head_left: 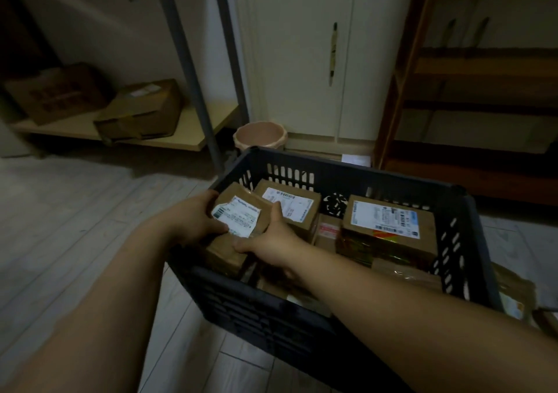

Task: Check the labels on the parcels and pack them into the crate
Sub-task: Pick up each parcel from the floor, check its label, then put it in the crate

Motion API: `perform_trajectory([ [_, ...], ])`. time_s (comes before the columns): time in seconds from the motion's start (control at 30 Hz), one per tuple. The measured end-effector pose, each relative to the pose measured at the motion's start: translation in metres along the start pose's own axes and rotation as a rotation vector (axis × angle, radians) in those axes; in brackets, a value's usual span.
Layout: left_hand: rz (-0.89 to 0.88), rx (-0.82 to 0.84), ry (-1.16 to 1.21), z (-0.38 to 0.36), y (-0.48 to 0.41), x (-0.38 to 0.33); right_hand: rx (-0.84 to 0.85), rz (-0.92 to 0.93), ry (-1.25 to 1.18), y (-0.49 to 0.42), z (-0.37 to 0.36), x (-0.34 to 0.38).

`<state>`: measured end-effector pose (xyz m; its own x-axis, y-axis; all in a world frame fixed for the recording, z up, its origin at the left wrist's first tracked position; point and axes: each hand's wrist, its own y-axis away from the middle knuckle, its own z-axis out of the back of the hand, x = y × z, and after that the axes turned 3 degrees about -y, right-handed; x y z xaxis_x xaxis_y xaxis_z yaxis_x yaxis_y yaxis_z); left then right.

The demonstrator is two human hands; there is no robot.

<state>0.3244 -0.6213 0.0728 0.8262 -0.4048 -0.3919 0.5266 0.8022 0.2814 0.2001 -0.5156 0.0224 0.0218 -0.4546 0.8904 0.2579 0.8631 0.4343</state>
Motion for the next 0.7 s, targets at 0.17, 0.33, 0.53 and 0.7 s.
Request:
perform_trajectory([
  [0.17,0.005,0.12,-0.095,-0.016,-0.016,0.011,-0.015,-0.041,0.115,-0.014,-0.003,-0.007],
  [0.33,0.026,0.27,-0.156,-0.038,-0.024,0.016,0.003,-0.048,0.554,-0.025,-0.014,-0.009],
  [0.53,0.052,0.468,-0.341,-0.059,-0.037,0.021,-0.031,-0.229,0.863,-0.036,-0.027,-0.029],
  [0.7,0.119,0.556,-0.437,-0.063,-0.043,0.023,0.104,-0.105,0.896,-0.023,-0.027,-0.023],
])
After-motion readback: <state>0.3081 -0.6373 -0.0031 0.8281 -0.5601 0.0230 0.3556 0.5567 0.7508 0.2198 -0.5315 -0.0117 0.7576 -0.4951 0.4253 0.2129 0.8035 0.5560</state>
